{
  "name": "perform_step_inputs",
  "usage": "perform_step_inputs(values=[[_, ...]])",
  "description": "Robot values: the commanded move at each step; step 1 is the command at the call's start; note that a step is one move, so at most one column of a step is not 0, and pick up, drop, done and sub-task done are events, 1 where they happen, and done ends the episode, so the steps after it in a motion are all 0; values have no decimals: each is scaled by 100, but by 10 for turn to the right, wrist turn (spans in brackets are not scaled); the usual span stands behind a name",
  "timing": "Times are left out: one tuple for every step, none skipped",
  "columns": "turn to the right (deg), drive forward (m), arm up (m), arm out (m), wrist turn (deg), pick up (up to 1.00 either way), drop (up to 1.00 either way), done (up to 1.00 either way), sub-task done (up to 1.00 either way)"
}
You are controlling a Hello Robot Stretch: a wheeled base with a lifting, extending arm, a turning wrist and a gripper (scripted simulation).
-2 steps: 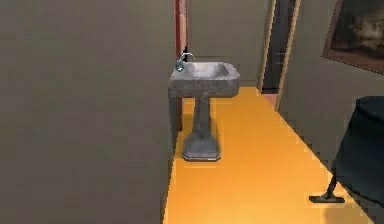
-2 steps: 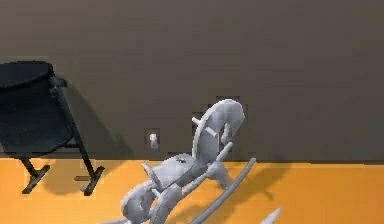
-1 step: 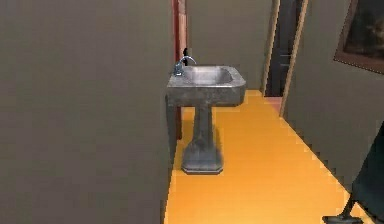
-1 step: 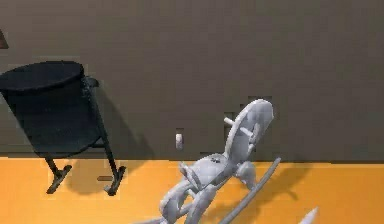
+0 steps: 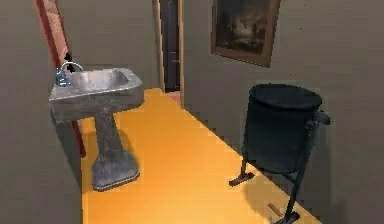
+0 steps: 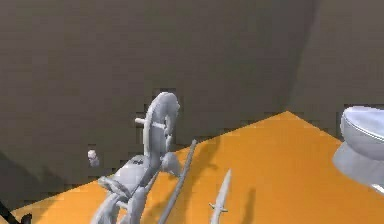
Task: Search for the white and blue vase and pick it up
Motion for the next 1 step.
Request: perform_step_inputs(values=[[0, 100, 0, 0, 0, 0, 0, 0, 0]])
